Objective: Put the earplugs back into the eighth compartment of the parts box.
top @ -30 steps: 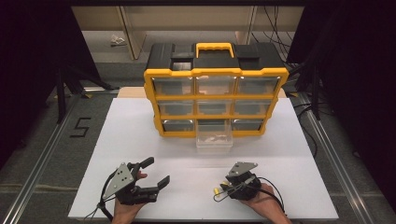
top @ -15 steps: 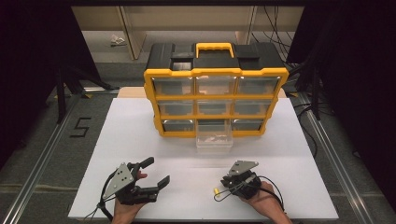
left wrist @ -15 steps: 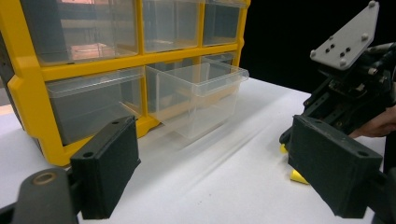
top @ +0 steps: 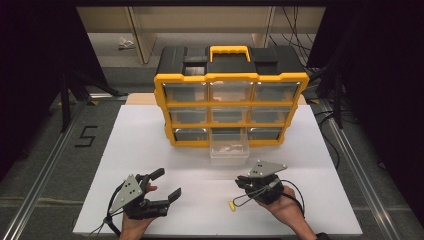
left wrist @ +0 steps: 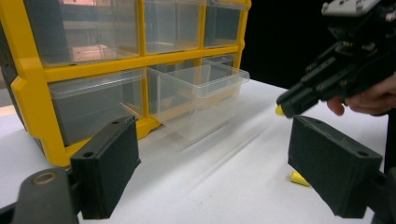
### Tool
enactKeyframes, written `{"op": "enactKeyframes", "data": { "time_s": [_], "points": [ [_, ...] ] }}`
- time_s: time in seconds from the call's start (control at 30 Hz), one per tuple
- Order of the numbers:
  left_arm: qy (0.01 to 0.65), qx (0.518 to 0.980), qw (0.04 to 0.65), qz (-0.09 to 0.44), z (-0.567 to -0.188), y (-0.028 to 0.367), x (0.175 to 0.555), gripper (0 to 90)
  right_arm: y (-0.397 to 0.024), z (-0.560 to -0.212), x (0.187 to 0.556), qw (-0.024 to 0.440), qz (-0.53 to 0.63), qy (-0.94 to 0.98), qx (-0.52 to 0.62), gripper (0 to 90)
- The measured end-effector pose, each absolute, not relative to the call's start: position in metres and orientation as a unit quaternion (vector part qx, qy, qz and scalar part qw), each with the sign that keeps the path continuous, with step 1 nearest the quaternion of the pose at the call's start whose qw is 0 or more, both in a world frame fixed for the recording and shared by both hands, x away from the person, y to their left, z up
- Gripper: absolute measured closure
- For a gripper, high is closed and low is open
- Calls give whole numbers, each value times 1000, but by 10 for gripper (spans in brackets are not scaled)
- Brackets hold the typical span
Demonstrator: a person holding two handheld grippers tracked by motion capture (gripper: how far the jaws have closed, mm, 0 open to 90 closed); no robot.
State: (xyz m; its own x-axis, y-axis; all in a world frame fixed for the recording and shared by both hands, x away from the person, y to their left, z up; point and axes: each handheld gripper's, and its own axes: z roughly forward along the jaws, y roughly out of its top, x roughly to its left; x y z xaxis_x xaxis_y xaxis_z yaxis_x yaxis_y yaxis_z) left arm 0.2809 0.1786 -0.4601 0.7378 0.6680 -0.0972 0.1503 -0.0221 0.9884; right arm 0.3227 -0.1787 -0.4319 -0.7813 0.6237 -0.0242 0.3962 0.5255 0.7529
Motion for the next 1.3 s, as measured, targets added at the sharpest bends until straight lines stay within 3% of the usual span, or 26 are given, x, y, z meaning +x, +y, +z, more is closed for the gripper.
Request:
{"op": "enactKeyframes", "data": {
  "time_s": [0.5,1.3],
  "points": [
    [300,683,633,206,-460,179,280,160,-174,-392,349,182,432,830,301,812],
    [300,680,635,208,-459,180,280,160,-167,-391,395,204,443,804,340,806]
  ]
}}
